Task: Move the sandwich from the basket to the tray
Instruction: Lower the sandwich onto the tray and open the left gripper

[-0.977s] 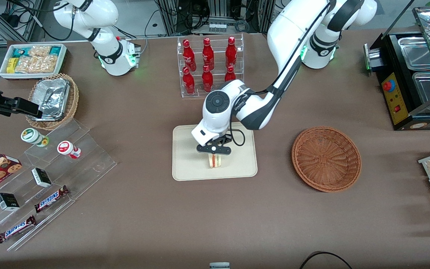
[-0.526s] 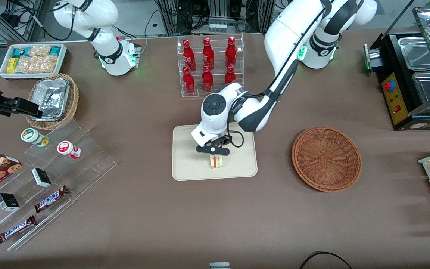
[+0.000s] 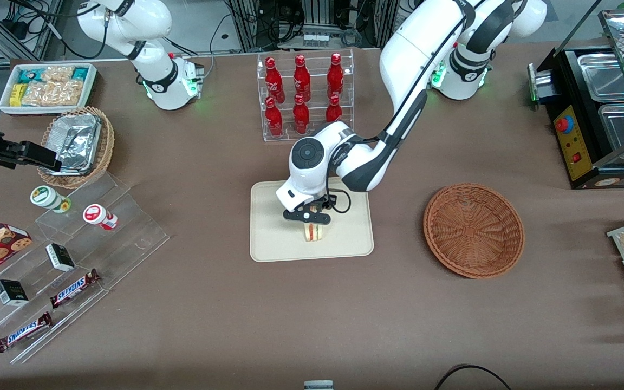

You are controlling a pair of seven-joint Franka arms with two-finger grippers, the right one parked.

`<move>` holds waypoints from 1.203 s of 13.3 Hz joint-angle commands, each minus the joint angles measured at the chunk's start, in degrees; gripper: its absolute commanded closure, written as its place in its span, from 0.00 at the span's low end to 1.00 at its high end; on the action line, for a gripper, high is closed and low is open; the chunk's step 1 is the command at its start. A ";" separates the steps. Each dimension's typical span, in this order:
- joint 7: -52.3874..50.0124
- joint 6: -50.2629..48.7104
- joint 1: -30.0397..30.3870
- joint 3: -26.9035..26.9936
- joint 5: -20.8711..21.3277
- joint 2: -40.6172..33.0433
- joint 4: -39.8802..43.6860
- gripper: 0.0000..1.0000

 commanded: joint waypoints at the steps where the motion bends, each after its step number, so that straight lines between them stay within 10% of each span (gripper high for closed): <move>1: -0.56 -0.81 -0.17 0.54 0.52 -2.32 1.13 0.00; 16: 0.65 -25.05 17.56 1.33 -0.27 -27.46 -0.98 0.00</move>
